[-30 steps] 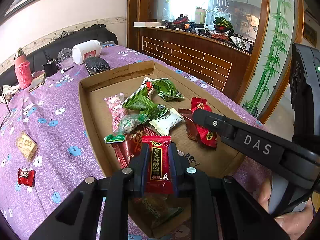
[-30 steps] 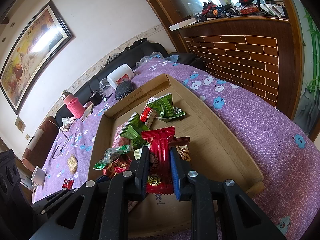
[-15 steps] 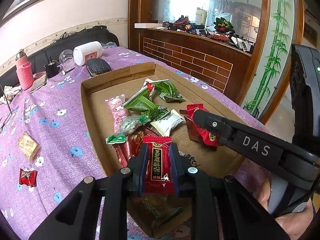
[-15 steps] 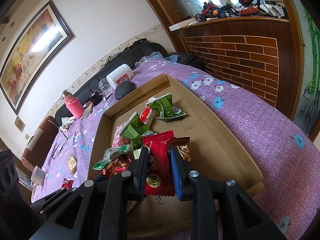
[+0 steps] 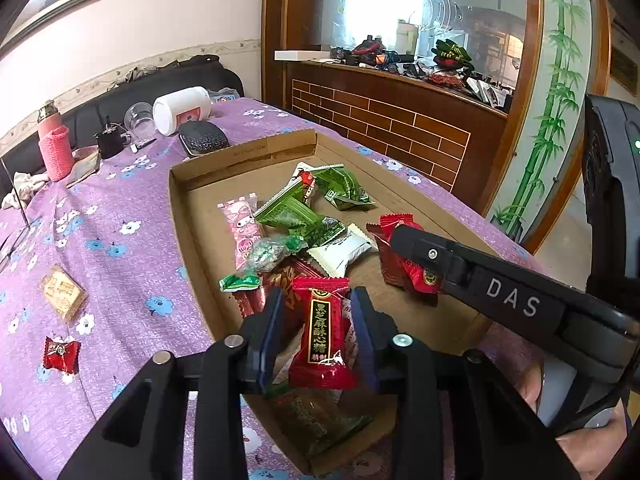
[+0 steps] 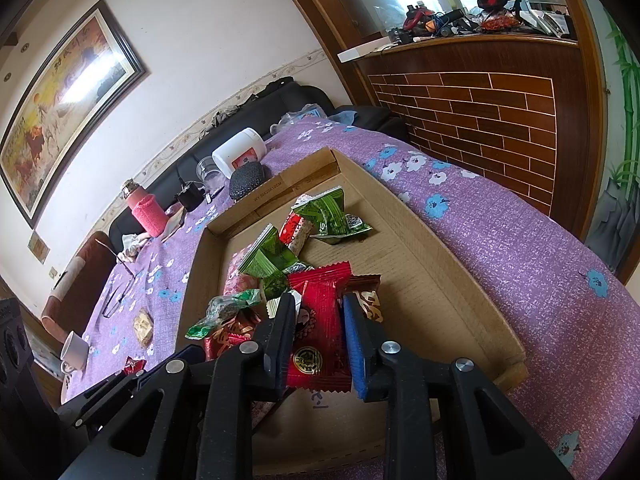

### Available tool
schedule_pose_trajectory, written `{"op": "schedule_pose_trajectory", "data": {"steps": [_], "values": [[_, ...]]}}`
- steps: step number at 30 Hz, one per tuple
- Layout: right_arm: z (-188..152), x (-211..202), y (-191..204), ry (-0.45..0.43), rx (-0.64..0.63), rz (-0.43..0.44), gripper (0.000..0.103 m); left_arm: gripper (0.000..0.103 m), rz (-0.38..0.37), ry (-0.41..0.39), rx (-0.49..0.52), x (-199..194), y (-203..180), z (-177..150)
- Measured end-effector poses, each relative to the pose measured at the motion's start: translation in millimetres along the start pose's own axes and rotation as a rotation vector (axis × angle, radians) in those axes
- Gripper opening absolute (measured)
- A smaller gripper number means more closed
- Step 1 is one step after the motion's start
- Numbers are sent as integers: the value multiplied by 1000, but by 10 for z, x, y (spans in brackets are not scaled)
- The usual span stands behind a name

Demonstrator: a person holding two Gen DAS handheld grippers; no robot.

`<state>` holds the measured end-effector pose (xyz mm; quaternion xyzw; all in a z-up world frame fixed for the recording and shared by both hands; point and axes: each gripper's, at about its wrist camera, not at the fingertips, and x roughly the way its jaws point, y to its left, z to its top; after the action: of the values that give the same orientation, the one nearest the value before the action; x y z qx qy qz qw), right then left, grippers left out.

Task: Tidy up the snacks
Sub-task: 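Open the right gripper to drop its red packet while the left drops its red packet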

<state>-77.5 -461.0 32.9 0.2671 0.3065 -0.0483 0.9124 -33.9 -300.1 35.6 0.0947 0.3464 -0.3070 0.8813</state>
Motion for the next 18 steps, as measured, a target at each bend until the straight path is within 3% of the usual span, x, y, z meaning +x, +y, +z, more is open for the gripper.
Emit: {"op": "schedule_pose_trajectory", "data": {"steps": [13, 18], "values": [[3, -54, 39, -19, -12, -7, 42, 44, 14, -15, -3, -16, 0, 10], [-2, -145, 90, -65, -29, -18, 65, 44, 20, -22, -9, -28, 20, 17]]}}
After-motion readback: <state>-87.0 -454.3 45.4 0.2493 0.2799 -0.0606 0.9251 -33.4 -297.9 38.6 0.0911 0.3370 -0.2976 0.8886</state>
